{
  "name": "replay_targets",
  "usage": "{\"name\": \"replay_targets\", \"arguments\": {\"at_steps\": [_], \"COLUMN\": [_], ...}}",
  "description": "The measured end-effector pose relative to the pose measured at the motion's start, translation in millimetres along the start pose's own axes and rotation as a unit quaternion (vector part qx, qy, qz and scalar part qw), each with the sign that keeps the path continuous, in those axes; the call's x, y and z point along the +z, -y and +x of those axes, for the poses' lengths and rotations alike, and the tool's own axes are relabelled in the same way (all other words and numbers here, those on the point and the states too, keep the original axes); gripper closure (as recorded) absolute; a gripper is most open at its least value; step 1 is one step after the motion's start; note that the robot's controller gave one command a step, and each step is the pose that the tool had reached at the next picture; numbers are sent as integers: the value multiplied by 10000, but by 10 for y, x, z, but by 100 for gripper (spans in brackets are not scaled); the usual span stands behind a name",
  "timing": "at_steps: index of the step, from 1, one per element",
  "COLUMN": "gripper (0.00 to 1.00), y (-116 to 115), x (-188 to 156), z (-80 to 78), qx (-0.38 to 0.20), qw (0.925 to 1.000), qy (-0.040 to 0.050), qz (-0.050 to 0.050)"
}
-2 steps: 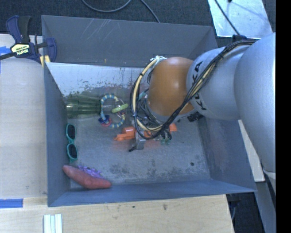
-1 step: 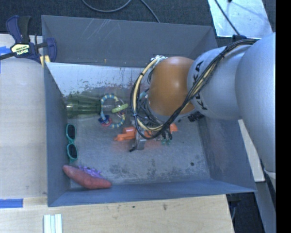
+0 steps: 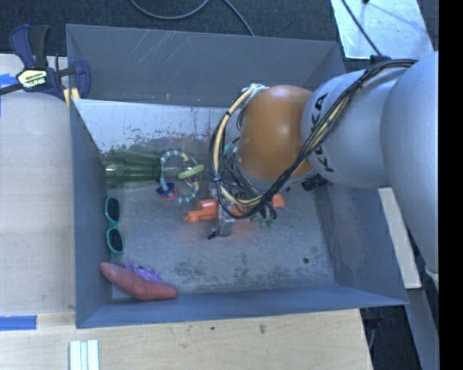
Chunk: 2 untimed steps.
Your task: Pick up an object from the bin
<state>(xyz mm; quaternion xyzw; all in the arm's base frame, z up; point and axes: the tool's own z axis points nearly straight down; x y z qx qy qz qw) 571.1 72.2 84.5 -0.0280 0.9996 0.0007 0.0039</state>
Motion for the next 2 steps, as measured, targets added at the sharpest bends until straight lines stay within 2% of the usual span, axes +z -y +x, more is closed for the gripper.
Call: {"name": "replay_targets", "arguments": {"at_steps": [2], "gripper": [100], "y": [0], "x": [-213], "z": [-2], "qx": [2], "qw": [10000], "qy": [-3], "qz": [-1]}}
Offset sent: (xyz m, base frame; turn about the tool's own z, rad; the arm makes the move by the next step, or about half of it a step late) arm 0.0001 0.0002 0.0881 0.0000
